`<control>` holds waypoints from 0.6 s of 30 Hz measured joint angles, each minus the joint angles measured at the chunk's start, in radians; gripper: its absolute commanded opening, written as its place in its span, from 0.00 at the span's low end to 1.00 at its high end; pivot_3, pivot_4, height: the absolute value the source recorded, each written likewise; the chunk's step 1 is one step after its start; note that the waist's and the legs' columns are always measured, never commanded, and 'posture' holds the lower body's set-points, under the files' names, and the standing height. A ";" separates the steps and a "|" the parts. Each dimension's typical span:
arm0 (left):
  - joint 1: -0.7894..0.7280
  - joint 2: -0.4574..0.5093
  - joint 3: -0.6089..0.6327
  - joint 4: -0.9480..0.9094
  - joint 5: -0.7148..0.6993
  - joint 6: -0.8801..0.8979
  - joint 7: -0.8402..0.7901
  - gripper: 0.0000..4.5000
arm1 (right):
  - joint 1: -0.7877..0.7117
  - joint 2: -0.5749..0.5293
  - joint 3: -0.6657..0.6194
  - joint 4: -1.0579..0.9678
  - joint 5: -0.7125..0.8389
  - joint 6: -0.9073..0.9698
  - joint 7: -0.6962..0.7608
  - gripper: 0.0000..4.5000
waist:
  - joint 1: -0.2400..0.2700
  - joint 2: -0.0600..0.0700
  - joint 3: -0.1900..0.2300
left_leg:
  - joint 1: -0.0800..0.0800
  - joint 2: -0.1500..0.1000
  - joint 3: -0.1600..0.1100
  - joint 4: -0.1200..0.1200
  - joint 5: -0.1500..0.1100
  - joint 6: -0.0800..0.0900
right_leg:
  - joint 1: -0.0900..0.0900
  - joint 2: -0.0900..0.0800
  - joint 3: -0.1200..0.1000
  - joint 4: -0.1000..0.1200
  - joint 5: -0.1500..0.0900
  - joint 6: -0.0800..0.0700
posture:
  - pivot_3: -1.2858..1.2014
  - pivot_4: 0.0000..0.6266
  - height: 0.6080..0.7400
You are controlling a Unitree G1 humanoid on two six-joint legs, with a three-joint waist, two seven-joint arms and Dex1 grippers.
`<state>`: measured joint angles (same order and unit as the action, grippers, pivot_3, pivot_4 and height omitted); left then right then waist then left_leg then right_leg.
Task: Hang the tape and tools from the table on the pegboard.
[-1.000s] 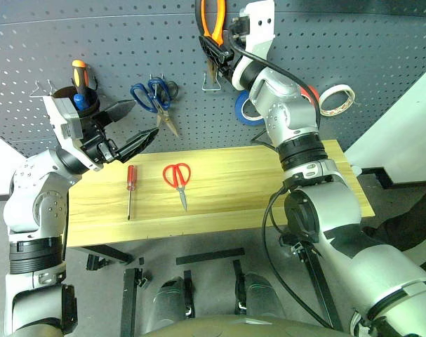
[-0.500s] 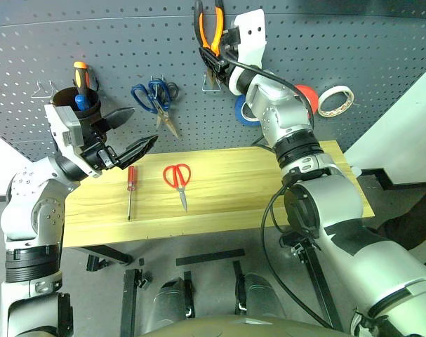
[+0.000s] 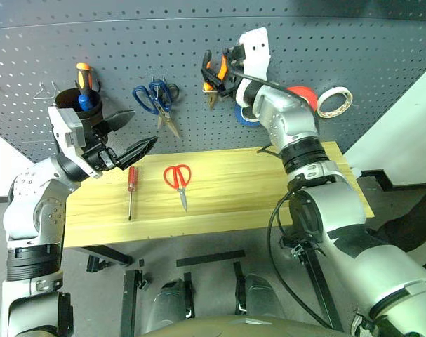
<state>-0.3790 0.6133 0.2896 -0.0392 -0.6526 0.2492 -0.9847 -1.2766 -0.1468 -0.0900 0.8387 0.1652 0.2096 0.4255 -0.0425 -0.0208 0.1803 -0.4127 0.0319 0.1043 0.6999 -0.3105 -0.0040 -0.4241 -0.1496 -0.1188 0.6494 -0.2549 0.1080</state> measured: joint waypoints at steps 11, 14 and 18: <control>0.044 0.024 -0.037 -0.001 0.034 0.036 -0.011 1.00 | 0.263 -0.187 0.013 -0.572 0.138 0.378 0.176 1.00 | 0.002 0.000 -0.001 | 0.001 0.000 0.000 -0.001 0.000 0.000 | 0.000 0.000 0.000 0.000 0.000 0.000 | 0.54 0.16 0.94; 0.054 0.017 -0.040 -0.017 0.034 0.056 0.028 1.00 | 0.364 -0.265 0.038 -0.696 0.201 0.451 0.296 1.00 | 0.006 0.000 -0.001 | 0.001 0.000 0.000 -0.001 0.000 0.000 | 0.001 0.000 0.000 0.000 0.000 0.000 | 0.54 0.17 0.94; 0.072 0.012 -0.070 -0.040 0.086 0.090 0.110 1.00 | 0.483 -0.334 0.073 -0.811 0.256 0.433 0.466 1.00 | 0.008 0.000 -0.001 | 0.003 0.000 0.000 -0.001 0.000 0.000 | 0.003 0.000 0.000 -0.001 0.000 0.000 | 0.54 0.18 0.94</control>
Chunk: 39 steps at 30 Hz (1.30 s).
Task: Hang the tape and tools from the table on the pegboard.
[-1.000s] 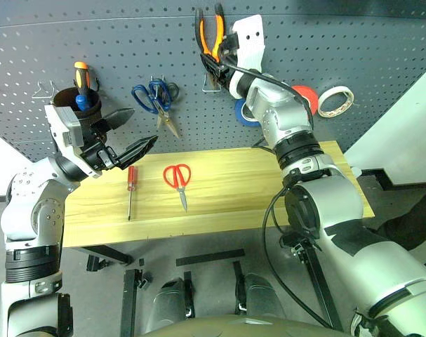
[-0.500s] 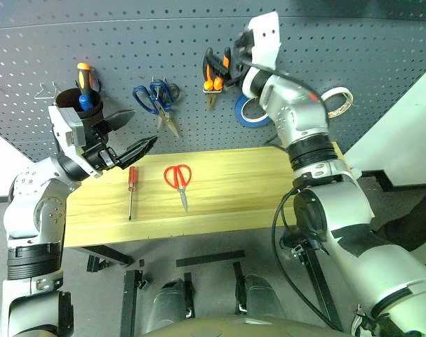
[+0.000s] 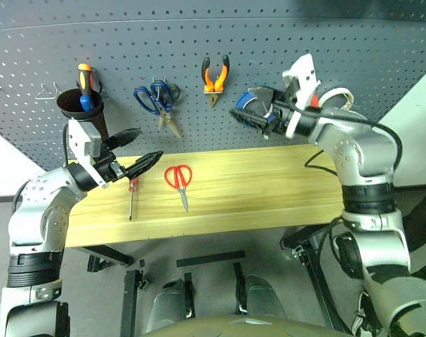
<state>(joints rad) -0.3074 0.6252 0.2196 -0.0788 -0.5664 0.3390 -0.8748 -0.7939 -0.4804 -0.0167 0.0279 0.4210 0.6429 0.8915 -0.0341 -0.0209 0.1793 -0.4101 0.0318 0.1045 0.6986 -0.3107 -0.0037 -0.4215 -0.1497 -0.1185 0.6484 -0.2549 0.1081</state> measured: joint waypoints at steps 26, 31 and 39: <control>-0.157 -0.511 -0.255 0.108 0.428 0.567 0.811 1.00 | -0.030 -0.117 0.127 0.458 -0.086 -0.308 0.531 1.00 | 0.048 -0.001 0.007 | 0.005 0.000 -0.003 0.002 0.000 0.001 | 0.009 0.000 -0.002 -0.003 0.000 0.000 | 0.53 0.36 0.94; -0.218 -0.583 -0.254 0.197 0.450 0.597 0.869 1.00 | -0.037 -0.134 0.127 0.470 -0.095 -0.298 0.547 1.00 | 0.043 0.001 0.024 | 0.006 0.000 -0.003 0.002 -0.001 0.001 | 0.009 0.000 -0.002 -0.003 0.000 0.000 | 0.52 0.41 0.94; -0.283 -0.686 -0.223 0.309 0.514 0.645 1.026 1.00 | -0.039 -0.154 0.128 0.489 -0.121 -0.310 0.573 1.00 | 0.043 0.000 0.057 | 0.006 0.000 -0.005 0.002 -0.001 0.002 | 0.009 -0.002 -0.001 -0.003 0.000 0.000 | 0.51 0.46 0.94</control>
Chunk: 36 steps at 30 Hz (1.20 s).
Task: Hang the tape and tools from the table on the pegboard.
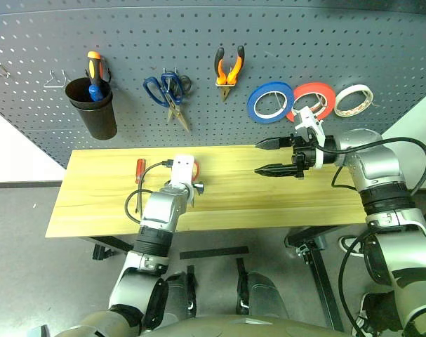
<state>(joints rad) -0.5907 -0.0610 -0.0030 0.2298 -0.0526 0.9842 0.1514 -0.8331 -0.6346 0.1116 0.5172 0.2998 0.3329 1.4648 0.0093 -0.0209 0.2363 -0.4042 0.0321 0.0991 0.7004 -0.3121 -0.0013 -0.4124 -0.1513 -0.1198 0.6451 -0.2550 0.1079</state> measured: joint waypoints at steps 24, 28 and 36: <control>-0.086 -0.085 0.111 0.153 0.025 -0.034 0.147 1.00 | -0.020 0.061 0.021 0.081 -0.099 -0.094 -0.050 1.00 | 0.000 0.001 0.065 | -0.002 0.001 -0.001 0.000 -0.001 0.001 | -0.001 -0.001 -0.001 -0.001 0.000 0.000 | 0.50 0.55 0.94; -0.100 -0.085 0.137 0.176 0.021 -0.052 0.173 1.00 | -0.016 0.060 0.019 0.073 -0.099 -0.086 -0.055 1.00 | -0.007 0.001 0.065 | -0.002 0.001 -0.001 0.000 -0.001 0.001 | -0.001 -0.002 -0.001 -0.001 0.000 0.000 | 0.49 0.55 0.94; -0.126 -0.087 0.178 0.210 -0.001 -0.067 0.213 0.60 | -0.016 0.058 0.019 0.073 -0.099 -0.088 -0.064 1.00 | -0.024 0.001 0.066 | -0.002 0.001 -0.001 -0.001 -0.001 0.001 | -0.002 -0.002 -0.001 -0.001 0.000 0.000 | 0.49 0.54 0.94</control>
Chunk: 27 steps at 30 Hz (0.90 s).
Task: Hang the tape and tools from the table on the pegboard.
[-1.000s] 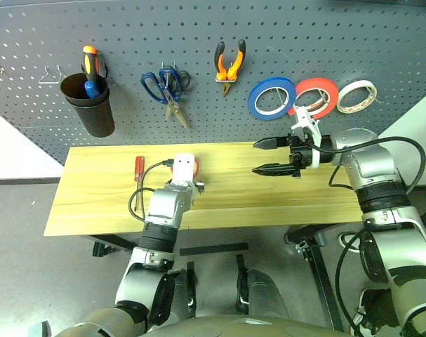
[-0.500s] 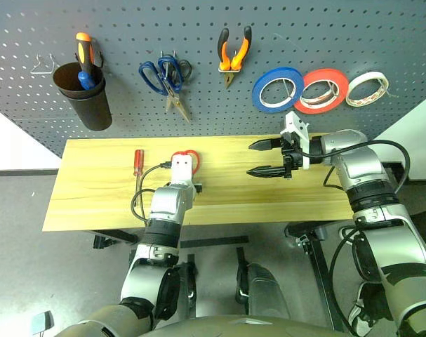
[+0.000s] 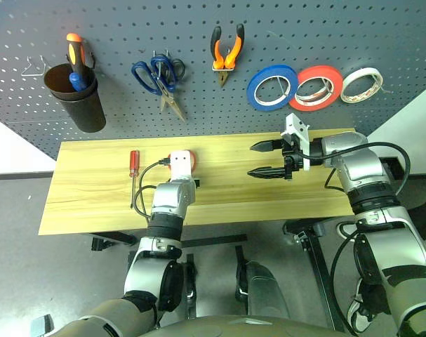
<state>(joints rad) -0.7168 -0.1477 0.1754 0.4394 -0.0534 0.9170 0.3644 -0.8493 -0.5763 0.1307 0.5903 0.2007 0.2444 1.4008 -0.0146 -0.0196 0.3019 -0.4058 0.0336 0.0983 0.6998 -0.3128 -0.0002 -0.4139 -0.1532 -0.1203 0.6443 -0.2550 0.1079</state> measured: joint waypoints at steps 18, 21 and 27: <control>0.006 0.006 -0.006 -0.011 0.000 -0.010 0.015 0.05 | -0.019 -0.001 -0.001 0.023 -0.003 -0.026 -0.005 1.00 | 0.001 0.000 0.000 | -0.001 0.000 0.000 -0.001 0.000 0.000 | -0.001 0.000 0.000 -0.001 0.000 0.000 | 0.50 0.49 0.94; 0.076 0.036 -0.054 -0.106 0.000 0.003 -0.055 0.05 | -0.019 -0.010 -0.003 0.023 -0.002 -0.027 -0.003 1.00 | 0.001 0.000 0.000 | -0.003 0.000 0.001 -0.002 0.000 0.000 | -0.004 0.000 0.000 -0.001 0.000 0.000 | 0.50 0.47 0.94; 0.303 0.240 -0.278 -0.415 0.022 -0.124 -0.326 0.05 | -0.016 -0.034 -0.043 -0.009 0.029 -0.002 0.021 1.00 | 0.003 0.001 0.000 | -0.004 0.000 0.003 -0.001 0.000 -0.001 | -0.006 0.001 0.000 -0.001 0.000 0.000 | 0.51 0.41 0.94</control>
<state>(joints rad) -0.4133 0.0926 -0.1026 0.0244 -0.0311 0.7928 0.0388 -0.8649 -0.6102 0.0873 0.5815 0.2296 0.2428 1.4216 -0.0115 -0.0191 0.3017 -0.4098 0.0333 0.1011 0.6984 -0.3126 -0.0009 -0.4195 -0.1525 -0.1202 0.6431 -0.2549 0.1080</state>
